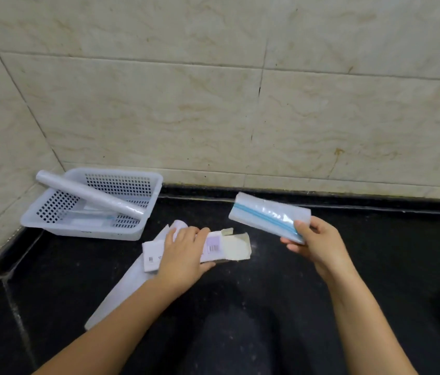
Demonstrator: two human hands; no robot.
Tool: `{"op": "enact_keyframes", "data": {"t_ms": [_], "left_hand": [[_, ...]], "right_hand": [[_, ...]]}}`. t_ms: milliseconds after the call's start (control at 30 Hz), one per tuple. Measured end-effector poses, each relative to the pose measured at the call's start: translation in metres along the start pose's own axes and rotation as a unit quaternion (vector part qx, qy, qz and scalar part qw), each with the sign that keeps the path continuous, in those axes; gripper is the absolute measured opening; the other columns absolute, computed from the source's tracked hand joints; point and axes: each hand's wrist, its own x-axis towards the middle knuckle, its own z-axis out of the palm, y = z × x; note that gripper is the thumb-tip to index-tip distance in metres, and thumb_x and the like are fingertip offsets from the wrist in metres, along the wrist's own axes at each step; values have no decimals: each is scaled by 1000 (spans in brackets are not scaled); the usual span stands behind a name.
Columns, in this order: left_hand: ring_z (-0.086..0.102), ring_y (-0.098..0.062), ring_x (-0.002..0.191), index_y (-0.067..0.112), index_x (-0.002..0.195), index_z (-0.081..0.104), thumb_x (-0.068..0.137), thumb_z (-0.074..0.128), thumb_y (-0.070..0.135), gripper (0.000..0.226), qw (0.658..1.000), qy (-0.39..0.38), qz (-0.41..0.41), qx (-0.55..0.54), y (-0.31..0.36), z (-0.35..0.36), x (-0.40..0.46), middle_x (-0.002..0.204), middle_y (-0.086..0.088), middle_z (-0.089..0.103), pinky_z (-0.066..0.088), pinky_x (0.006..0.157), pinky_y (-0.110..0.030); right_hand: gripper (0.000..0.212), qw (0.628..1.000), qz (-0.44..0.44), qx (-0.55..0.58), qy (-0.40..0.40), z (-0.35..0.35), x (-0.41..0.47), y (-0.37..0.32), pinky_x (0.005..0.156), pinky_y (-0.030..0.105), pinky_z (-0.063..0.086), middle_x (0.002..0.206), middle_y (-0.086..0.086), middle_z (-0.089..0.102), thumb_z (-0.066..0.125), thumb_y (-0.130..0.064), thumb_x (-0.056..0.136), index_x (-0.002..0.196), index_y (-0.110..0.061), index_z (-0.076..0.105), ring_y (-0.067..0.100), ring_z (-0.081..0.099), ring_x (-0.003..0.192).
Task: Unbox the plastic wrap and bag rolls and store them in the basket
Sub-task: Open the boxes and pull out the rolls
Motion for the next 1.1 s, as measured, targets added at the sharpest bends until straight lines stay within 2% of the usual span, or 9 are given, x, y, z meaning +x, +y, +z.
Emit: {"op": "enact_keyframes", "data": {"t_ms": [200,300,467,533,633,767,967,1033,1100], "left_hand": [[31,-21,134,21,145,18,76,49,70,91,977,-202,68,-3,48,48,-10,143,-4,37,-1,116,-49],[12,-13,143,28,148,0,73,64,59,104,937,-270,14,-222,48,39,-14,157,0,15,6,118,-38],[62,-15,111,22,128,48,84,61,41,49,622,-90,-199,-752,36,-25,-3,130,-3,59,53,87,-28],[69,-19,97,18,111,59,90,58,27,23,583,1,-257,-771,23,-41,-3,111,-8,70,59,75,-30],[71,-18,89,15,106,62,91,57,16,16,588,78,-317,-741,-10,-48,-14,102,-9,72,58,66,-28],[69,-20,91,13,111,61,91,56,16,21,616,85,-302,-723,-68,-52,-32,103,-9,70,56,72,-30],[71,-22,92,17,109,64,89,59,24,22,596,101,-283,-745,-160,-49,-34,99,-6,74,57,68,-28],[69,-18,93,21,104,66,89,58,30,19,645,108,-294,-698,-198,-43,-29,100,-1,74,56,69,-22],[63,-11,99,23,105,63,89,57,34,20,783,142,-318,-515,-243,-29,-27,109,3,69,50,78,-20]], "right_hand": [[14,998,-9,54,-23,-17,-10,9,49,17,53,87,6,73,51,-16,94,96,-22,63,15,73,67],[15,997,-6,45,-57,-12,-11,16,51,18,54,85,3,75,51,-17,94,96,-24,64,17,73,71],[14,987,-11,6,-158,23,-4,27,54,18,54,89,-5,76,52,-21,93,101,-26,64,16,73,75],[14,978,2,-16,-210,48,-1,32,57,18,54,92,-2,75,55,-22,92,102,-26,64,12,72,77],[24,967,-17,-102,-232,88,4,33,72,21,53,110,-1,66,62,-27,87,111,-25,57,8,67,88],[83,906,-128,-257,-312,152,12,11,98,23,35,127,-16,39,70,-40,77,145,-28,23,4,42,117],[21,809,-165,-360,-435,276,21,-16,73,28,48,92,-1,64,72,-31,76,94,-24,62,14,61,82],[19,802,-163,-385,-427,316,34,-19,67,28,45,89,1,63,70,-30,78,92,-20,62,15,59,78],[15,801,-168,-410,-403,358,51,-22,64,25,41,86,-3,60,66,-30,81,91,-23,58,15,56,80]]}}
